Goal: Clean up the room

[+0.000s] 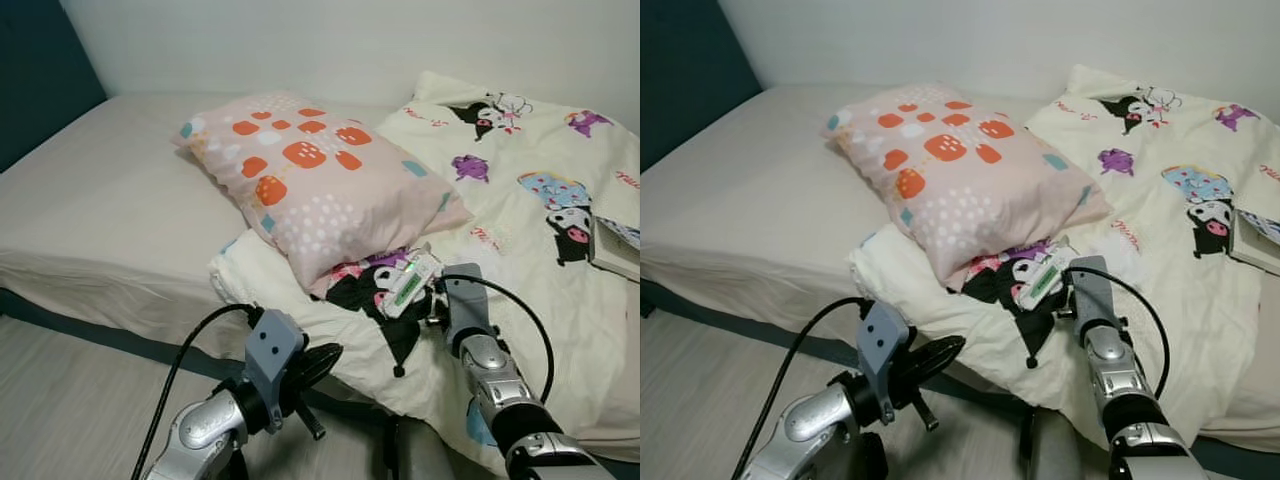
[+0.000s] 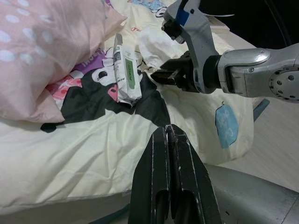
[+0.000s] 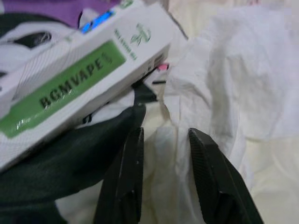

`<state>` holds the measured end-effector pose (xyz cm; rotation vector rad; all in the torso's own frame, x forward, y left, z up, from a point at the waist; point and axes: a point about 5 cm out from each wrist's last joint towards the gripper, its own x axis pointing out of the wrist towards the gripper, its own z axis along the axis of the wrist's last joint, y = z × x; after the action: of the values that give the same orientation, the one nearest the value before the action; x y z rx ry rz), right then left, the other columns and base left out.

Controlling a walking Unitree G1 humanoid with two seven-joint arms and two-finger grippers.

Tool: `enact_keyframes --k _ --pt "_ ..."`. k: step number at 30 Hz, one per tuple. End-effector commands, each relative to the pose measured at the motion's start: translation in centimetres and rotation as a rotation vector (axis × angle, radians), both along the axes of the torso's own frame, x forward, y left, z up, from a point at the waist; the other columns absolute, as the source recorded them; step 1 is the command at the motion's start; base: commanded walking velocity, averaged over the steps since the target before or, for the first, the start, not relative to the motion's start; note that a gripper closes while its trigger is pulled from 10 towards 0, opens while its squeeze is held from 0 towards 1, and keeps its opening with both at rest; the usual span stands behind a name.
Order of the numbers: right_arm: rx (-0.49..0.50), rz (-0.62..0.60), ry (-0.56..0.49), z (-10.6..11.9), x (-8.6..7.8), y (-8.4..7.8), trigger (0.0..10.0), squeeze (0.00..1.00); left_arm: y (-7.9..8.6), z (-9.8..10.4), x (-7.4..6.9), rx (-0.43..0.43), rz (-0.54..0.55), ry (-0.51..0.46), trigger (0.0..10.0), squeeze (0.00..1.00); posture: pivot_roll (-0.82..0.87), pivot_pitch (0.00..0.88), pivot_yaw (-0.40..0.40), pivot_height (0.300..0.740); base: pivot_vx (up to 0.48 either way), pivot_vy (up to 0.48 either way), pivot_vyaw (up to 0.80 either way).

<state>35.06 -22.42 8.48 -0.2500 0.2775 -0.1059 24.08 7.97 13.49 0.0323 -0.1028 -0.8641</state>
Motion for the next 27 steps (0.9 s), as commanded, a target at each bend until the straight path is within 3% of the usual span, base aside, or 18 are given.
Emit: enact_keyframes --k 1,2,9,10,17,27 --pt "-0.014 0.009 0.042 -0.9 -0.5 0.1 10.0 0.28 0.0 -0.4 -0.4 0.015 -0.011 0.019 10.0 0.0 -0.02 0.212 0.036 0.567 0.0 0.0 0.0" --pt "-0.013 0.006 0.039 -0.8 -0.5 -0.1 10.0 0.0 0.0 -0.4 -0.4 0.015 -0.011 0.02 10.0 0.0 -0.02 0.212 0.036 0.567 0.0 0.0 0.0" --pt "-0.013 -0.009 -0.08 1.0 0.0 -0.6 10.0 0.0 0.1 -0.3 -0.2 0.017 -0.008 0.016 10.0 0.0 -0.02 0.213 0.038 0.567 0.0 0.0 0.0" --pt "-0.007 -0.019 -0.103 1.4 0.1 -0.8 10.0 1.0 0.1 -0.3 -0.2 0.017 -0.006 0.015 10.0 0.0 -0.02 0.213 0.038 0.567 0.0 0.0 0.0" --pt "0.072 -0.045 -0.248 3.3 0.3 -1.2 10.0 1.0 0.2 -0.2 -0.2 0.014 -0.001 0.016 10.0 0.0 -0.02 0.218 0.04 0.567 0.0 0.0 0.0" --pt "0.047 -0.008 -0.141 2.6 0.7 -1.8 10.0 1.0 0.2 -0.1 -0.2 0.003 -0.003 0.016 10.0 0.0 -0.01 0.229 0.041 0.567 0.0 0.0 0.0"
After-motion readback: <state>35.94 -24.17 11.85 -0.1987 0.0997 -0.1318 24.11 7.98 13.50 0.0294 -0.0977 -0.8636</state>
